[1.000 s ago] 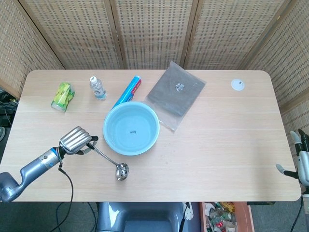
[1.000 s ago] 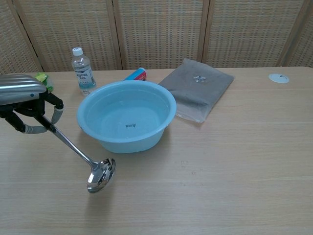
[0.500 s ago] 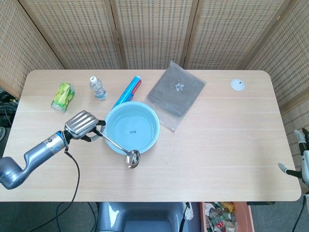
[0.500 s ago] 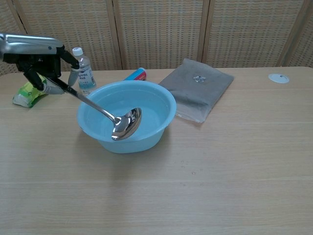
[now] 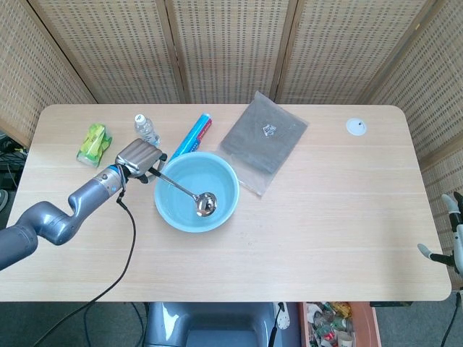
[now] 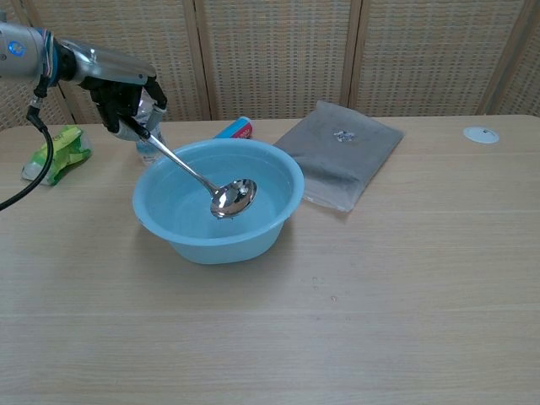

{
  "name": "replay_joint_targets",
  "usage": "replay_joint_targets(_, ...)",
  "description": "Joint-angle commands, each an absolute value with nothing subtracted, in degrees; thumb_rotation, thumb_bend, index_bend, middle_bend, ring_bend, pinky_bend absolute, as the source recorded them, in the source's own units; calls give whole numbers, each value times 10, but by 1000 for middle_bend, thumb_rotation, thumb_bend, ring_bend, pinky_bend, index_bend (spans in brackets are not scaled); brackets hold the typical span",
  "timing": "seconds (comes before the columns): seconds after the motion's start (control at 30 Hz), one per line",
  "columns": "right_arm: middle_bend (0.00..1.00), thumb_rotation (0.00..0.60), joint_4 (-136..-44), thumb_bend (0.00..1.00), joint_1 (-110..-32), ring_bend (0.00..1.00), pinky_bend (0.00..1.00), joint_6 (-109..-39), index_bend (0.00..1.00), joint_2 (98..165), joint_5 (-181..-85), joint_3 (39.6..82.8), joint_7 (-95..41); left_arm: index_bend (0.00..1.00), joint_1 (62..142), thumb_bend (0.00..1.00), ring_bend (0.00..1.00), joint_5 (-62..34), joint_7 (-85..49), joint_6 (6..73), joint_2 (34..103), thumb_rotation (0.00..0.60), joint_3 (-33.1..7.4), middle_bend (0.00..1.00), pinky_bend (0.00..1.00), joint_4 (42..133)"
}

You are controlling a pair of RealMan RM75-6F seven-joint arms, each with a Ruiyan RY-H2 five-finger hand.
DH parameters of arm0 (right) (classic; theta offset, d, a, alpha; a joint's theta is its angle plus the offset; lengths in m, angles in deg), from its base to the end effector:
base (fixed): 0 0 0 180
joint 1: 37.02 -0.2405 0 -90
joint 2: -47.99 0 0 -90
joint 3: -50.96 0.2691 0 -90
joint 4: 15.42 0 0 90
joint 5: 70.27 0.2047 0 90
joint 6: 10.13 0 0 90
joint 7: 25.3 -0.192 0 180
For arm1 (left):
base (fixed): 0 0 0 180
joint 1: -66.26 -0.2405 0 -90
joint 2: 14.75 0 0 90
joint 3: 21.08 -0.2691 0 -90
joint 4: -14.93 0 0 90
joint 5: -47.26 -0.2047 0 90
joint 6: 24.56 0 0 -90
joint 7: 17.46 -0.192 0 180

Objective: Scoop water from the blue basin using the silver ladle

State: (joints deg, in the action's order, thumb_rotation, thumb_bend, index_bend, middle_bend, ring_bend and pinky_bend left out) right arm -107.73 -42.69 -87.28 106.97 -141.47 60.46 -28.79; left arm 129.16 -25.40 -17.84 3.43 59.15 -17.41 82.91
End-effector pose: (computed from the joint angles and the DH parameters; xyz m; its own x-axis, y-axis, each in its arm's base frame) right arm -0.3623 -0.2530 0.2192 0.3646 0.0078 0.9311 -0.9079 0.2253 0.3536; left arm -0.1363 0.5020 0.0432 0.7669 0.2775 0.5787 0.6247 -0.5293 -0.5741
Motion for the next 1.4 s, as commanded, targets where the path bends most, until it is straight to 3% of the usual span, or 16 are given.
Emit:
replay_joint_targets(0.03, 0, 600, -1076, 0, -427, 0, 0, -872, 0, 1070, -1414, 605, -289, 1000, 1332, 921, 1000, -157, -299, 3, 632, 600, -180, 1000, 1000, 791)
replay_joint_targets(0.37, 0, 600, -1073, 0, -427, 0, 0, -868, 0, 1067, -1407, 608, -301, 1000, 1388, 921, 1000, 16, -479, 41, 668, 600, -231, 1000, 1000, 796)
replay_joint_targets(0.73, 0, 600, -1067, 0, -426, 0, 0, -860, 0, 1062, -1400, 611, -320, 1000, 1452, 926, 1000, 200, -702, 137, 709, 600, -303, 1000, 1000, 822)
replay_joint_targets(1.4, 0, 600, -1067, 0, -424, 0, 0, -860, 0, 1059, -1402, 610, -328, 1000, 1474, 927, 1000, 303, -777, 167, 728, 600, -308, 1000, 1000, 847)
